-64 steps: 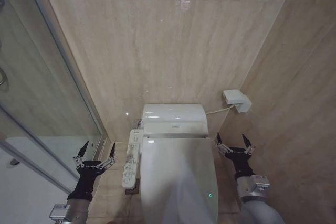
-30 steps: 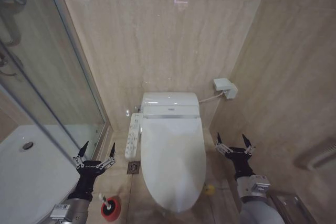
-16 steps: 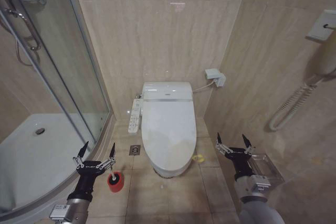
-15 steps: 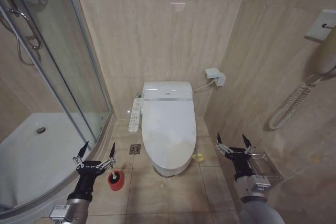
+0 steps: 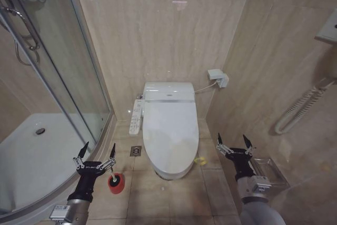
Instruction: Open the toilet lid, clean the toilet bowl with a toilet brush, close the toilet lid, and flush.
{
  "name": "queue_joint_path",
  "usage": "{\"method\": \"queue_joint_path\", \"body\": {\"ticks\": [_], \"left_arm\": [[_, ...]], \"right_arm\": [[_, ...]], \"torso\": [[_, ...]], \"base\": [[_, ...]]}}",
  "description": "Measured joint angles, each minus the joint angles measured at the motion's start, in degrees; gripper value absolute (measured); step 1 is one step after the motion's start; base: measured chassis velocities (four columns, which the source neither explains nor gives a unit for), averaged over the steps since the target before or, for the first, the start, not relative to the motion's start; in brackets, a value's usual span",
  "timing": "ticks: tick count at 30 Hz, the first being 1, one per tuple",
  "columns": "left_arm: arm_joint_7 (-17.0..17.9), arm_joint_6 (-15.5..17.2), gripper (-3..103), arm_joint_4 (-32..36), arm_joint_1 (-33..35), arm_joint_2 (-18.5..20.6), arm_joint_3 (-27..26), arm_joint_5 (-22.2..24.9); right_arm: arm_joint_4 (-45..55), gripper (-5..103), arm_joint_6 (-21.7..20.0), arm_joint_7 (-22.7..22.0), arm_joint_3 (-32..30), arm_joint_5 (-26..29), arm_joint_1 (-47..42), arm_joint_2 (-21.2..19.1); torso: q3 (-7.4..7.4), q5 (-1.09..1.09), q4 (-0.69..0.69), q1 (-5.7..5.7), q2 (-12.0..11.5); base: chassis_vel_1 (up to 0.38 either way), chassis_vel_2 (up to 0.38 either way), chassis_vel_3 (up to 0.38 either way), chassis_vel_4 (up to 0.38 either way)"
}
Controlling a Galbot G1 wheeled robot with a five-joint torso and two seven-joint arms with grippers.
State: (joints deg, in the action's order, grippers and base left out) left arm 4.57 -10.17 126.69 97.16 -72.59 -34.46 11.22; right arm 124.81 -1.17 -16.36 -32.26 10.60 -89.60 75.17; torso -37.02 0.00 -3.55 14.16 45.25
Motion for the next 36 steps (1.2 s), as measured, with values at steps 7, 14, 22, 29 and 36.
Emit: {"method": "queue_joint_path", "body": {"ticks": [7, 14, 22, 29, 36], "left_arm": [[0.00, 0.00, 100, 0.00, 0.01, 0.00, 0.00, 0.00], [0.00, 0.00, 100, 0.00, 0.04, 0.00, 0.00, 0.00], [0.00, 0.00, 100, 0.00, -0.01, 0.00, 0.00, 0.00], [0.00, 0.00, 100, 0.00, 0.00, 0.00, 0.00, 0.00], [0.00, 0.00, 100, 0.00, 0.00, 0.00, 0.00, 0.00]], "right_arm": [[0.00, 100, 0.00, 0.00, 0.00, 0.00, -0.02, 0.00], [0.00, 100, 0.00, 0.00, 0.00, 0.00, -0.07, 0.00], [0.00, 100, 0.00, 0.00, 0.00, 0.00, -0.03, 0.00], [0.00, 100, 0.00, 0.00, 0.00, 0.00, 0.01, 0.00], [0.00, 100, 0.00, 0.00, 0.00, 0.00, -0.02, 0.00]], "torso": [[0.00, 0.00, 0.00, -0.02, 0.01], [0.04, 0.00, 0.00, -0.08, 0.05], [-0.01, 0.00, 0.00, 0.02, 0.01], [-0.01, 0.00, 0.00, 0.02, 0.00], [0.00, 0.00, -0.01, -0.01, 0.01]], "base": [[0.156, -0.167, -0.150, 0.147], [0.171, -0.166, -0.171, 0.165], [0.019, -0.017, -0.015, 0.012], [-0.024, 0.020, 0.023, -0.012], [0.106, -0.110, -0.118, 0.111]]}}
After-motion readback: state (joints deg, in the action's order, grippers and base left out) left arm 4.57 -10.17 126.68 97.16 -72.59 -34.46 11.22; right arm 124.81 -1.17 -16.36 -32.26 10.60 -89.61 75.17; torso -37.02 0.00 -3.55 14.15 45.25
